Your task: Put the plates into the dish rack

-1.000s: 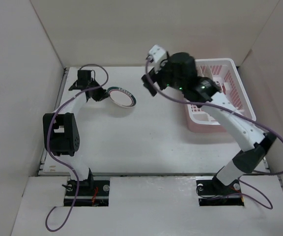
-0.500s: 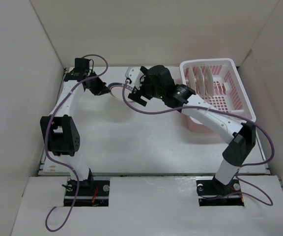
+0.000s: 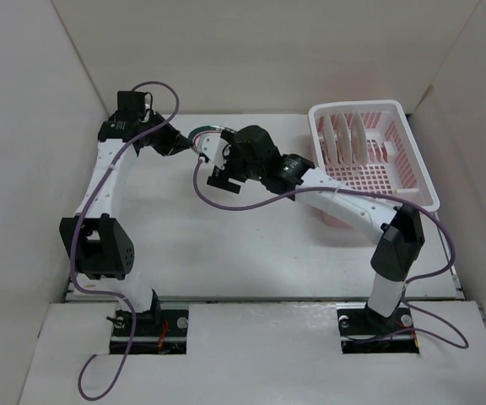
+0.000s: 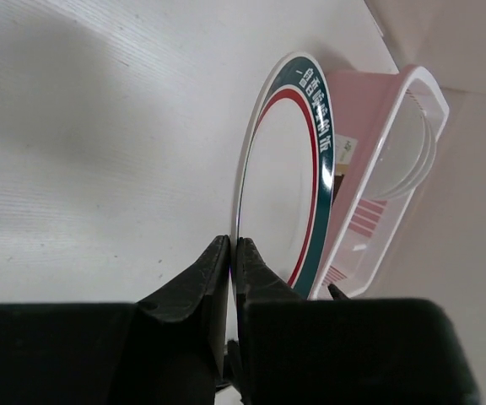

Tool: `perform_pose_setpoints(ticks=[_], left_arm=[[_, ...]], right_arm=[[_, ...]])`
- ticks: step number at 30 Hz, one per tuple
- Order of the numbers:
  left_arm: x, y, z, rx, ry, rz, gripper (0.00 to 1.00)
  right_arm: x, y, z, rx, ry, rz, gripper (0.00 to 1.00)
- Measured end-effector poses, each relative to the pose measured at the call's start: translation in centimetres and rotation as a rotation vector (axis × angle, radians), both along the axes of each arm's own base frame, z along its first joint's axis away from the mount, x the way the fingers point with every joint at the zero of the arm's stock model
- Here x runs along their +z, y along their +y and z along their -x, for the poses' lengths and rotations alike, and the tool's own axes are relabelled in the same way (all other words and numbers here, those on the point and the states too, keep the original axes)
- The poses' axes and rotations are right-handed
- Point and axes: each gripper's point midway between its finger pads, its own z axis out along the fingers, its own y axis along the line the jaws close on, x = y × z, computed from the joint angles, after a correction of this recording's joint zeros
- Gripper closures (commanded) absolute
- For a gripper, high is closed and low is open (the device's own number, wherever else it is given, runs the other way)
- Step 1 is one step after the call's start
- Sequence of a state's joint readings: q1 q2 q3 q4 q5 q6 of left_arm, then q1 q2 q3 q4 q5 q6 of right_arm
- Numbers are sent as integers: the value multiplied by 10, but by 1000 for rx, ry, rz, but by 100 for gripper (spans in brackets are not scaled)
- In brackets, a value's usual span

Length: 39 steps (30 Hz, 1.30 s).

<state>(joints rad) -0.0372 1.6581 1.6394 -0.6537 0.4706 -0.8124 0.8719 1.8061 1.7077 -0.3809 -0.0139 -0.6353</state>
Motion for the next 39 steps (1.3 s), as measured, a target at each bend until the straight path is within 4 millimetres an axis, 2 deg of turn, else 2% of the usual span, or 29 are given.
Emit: perform_pose_setpoints(ticks=[3, 6, 7, 10, 12, 13, 17, 18, 21, 22, 23, 24, 25, 28, 29, 32, 36, 37, 39], left_arm=[[7, -4, 3, -6, -2, 29, 100], [13, -9, 7, -18, -2, 58, 100], [15, -11, 8, -21, -3, 68, 100], [22, -16, 14, -34, -12, 89, 100], [25, -18, 17, -41, -18, 96, 100], [28, -18, 15, -32, -28, 99, 100], [28, -18, 14, -14, -22, 111, 100], [27, -18, 15, -14, -17, 112, 100], [28, -18, 14, -15, -24, 114, 100], [28, -19, 14, -18, -26, 115, 96], [29, -19, 14, -24, -27, 120, 81], [30, -20, 14, -33, -35, 126, 61], [32, -22, 13, -51, -50, 141, 36], [48, -32, 9, -116, -120, 218, 23], [59, -37, 6, -149, -171, 254, 12], [67, -43, 0, -185, -240, 338, 0], [61, -36, -8, -166, -285, 466, 0], [58, -33, -8, -159, -281, 467, 0], [53, -28, -10, -157, -296, 436, 0]], right_arm=[[0, -3, -8, -41, -30, -1, 15], [-1, -6, -18, -90, -58, 1, 30], [-2, -6, -22, -106, -68, 2, 38], [-6, -7, -32, -150, -89, 4, 46], [-11, -7, -36, -166, -98, 12, 77], [-13, -7, -37, -171, -99, 15, 84], [-19, -1, -30, -155, -91, 22, 92], [-20, 0, -29, -154, -91, 24, 99], [-20, -1, -30, -158, -90, 21, 100], [-20, -1, -30, -159, -90, 20, 100], [-20, -2, -30, -161, -92, 19, 100], [-19, -2, -30, -162, -93, 17, 100], [-18, -3, -29, -169, -87, 8, 100], [-21, -7, -28, -185, -70, 3, 100], [-23, -9, -28, -192, -66, 6, 100], [-27, -16, -30, -242, -55, 7, 100], [-19, -35, -39, -360, -25, -53, 100], [-15, -42, -40, -383, 2, -79, 100], [2, -71, -47, -452, 40, -138, 100]])
